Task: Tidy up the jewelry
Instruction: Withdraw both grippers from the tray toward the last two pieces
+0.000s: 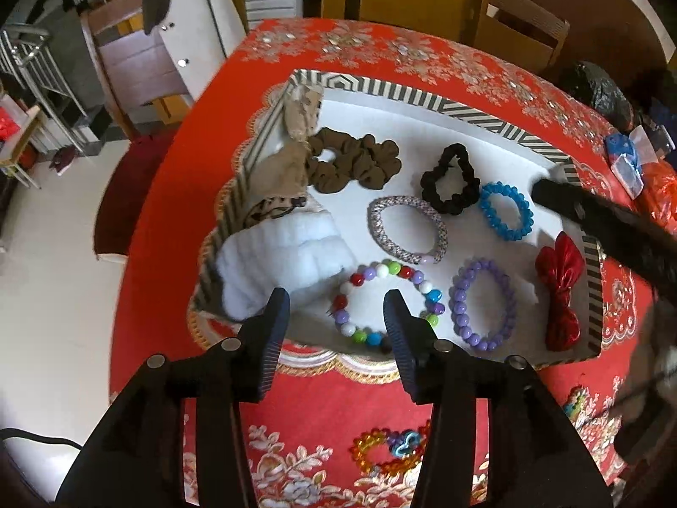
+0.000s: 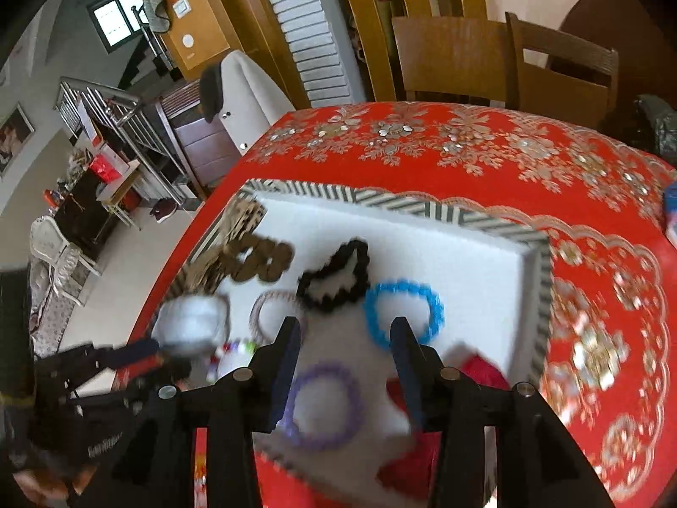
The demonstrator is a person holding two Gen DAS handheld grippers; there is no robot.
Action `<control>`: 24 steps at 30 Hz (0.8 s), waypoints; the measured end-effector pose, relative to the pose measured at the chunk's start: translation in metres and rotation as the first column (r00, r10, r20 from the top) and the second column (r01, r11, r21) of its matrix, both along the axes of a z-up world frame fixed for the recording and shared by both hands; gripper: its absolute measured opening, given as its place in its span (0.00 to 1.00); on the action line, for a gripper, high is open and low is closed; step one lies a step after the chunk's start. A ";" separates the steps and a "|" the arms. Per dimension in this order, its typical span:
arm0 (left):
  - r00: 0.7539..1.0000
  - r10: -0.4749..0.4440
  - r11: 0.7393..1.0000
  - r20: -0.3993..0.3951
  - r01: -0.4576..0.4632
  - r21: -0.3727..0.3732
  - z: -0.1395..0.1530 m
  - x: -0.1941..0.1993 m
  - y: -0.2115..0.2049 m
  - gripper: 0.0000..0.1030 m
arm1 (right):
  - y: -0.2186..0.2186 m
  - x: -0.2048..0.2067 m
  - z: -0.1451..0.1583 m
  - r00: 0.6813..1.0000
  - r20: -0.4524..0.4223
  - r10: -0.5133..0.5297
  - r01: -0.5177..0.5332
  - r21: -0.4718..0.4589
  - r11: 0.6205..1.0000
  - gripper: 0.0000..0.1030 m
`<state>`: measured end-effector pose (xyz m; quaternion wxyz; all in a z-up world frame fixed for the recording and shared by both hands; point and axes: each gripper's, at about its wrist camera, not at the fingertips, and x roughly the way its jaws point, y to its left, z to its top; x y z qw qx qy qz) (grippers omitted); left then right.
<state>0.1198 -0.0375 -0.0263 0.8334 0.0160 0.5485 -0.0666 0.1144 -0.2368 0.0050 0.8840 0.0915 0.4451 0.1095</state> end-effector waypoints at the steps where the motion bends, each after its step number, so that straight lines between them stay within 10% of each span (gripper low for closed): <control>1: 1.000 0.002 1.000 0.007 -0.002 0.005 0.002 -0.003 0.001 0.44 | 0.001 -0.006 0.001 1.000 0.001 0.000 0.000 -0.005 1.000 0.41; 24: 0.995 -0.035 0.997 0.096 0.028 0.072 0.030 -0.114 -0.025 0.45 | -0.044 -0.170 0.006 0.989 -0.010 -0.147 0.147 -0.043 0.988 0.42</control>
